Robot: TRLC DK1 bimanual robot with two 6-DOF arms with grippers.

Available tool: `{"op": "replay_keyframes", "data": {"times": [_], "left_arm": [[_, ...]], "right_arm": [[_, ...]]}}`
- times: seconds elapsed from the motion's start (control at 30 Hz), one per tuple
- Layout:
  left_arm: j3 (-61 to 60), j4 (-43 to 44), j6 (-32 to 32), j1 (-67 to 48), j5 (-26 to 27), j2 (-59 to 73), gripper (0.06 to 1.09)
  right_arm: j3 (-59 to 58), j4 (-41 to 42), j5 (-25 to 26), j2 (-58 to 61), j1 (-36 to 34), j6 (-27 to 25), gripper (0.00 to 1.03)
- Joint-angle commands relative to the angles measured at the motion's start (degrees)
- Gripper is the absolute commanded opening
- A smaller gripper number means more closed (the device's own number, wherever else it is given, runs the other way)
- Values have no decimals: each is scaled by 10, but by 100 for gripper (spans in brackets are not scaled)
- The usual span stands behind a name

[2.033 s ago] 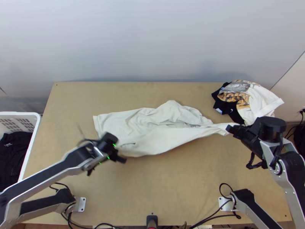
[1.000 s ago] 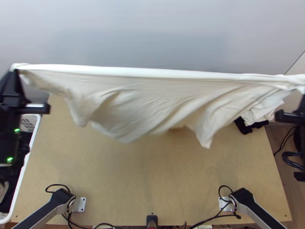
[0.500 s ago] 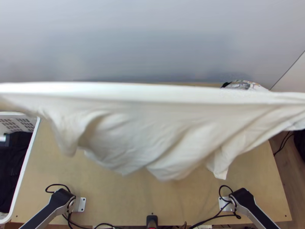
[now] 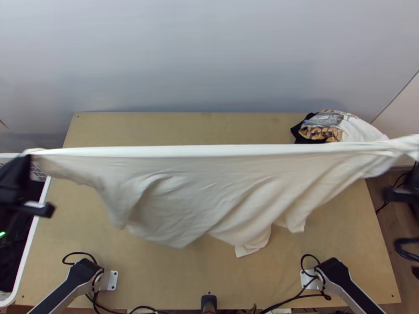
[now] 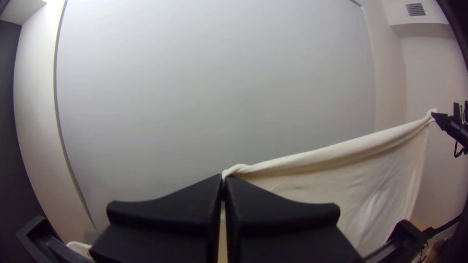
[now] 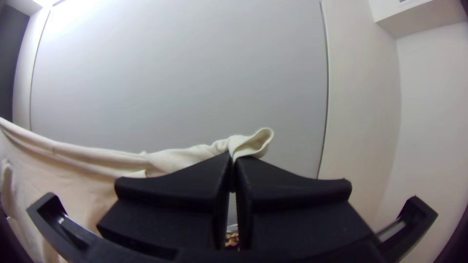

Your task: Fold the t-shirt

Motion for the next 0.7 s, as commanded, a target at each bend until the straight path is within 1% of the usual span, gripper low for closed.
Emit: {"op": "replay_keyframes", "data": {"times": [0.0, 0.07, 0.2, 0.3, 0.4, 0.5, 0.57, 0.67], "left_arm": [[-98, 40, -36, -3, 40, 24, 10], [-128, 77, -36, -4, 43, 44, 10], [-203, 184, -34, -1, 51, 82, 10], [-249, 252, -35, 13, 51, 124, 10], [-289, 332, -45, 38, 52, 172, 10], [-312, 405, -57, 68, 51, 230, 10], [-314, 438, -68, 89, 52, 274, 10], [-314, 492, -74, 118, 52, 335, 10]], "right_arm": [[-64, 14, -15, 48, 51, 59, 2], [-86, 30, -15, 73, 64, 72, 2], [-139, 101, -15, 133, 68, 82, 2], [-158, 150, -19, 190, 66, 101, 2], [-173, 213, -20, 243, 59, 104, 2], [-172, 245, -24, 305, 38, 134, 2], [-163, 261, -35, 351, 21, 155, 2], [-138, 289, -42, 424, 7, 172, 2]]}}
